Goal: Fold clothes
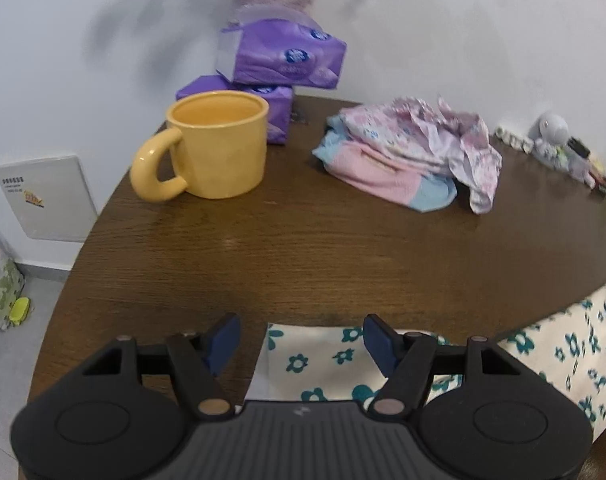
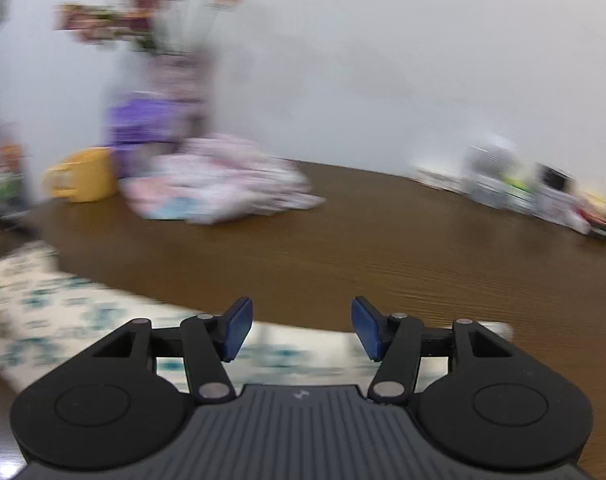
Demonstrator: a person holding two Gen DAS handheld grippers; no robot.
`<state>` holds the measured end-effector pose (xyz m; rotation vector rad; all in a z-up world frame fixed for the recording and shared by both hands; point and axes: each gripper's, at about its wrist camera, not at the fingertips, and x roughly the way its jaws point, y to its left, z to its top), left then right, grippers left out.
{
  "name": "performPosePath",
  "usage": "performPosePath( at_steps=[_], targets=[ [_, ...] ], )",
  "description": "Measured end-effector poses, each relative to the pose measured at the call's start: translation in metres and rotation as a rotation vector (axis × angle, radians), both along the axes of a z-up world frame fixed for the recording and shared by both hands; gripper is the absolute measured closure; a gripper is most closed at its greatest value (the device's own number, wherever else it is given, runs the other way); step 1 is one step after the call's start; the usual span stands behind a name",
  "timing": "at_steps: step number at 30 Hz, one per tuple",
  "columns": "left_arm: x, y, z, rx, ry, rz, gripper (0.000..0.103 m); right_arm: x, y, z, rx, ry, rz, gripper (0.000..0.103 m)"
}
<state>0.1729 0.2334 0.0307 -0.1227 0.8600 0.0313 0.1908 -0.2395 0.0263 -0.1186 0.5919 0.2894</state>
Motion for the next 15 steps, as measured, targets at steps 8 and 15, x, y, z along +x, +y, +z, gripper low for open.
performPosePath(
  at_steps=[8, 15],
  targets=[
    [0.004, -0.020, -0.012, 0.085, 0.027, -0.057, 0.055, 0.060, -0.071, -0.025, 0.133, 0.187, -0.189, 0.045],
    [-0.019, -0.036, -0.007, 0.181, 0.044, -0.067, 0.099, 0.058, -0.068, -0.030, 0.180, 0.200, -0.184, 0.088]
  ],
)
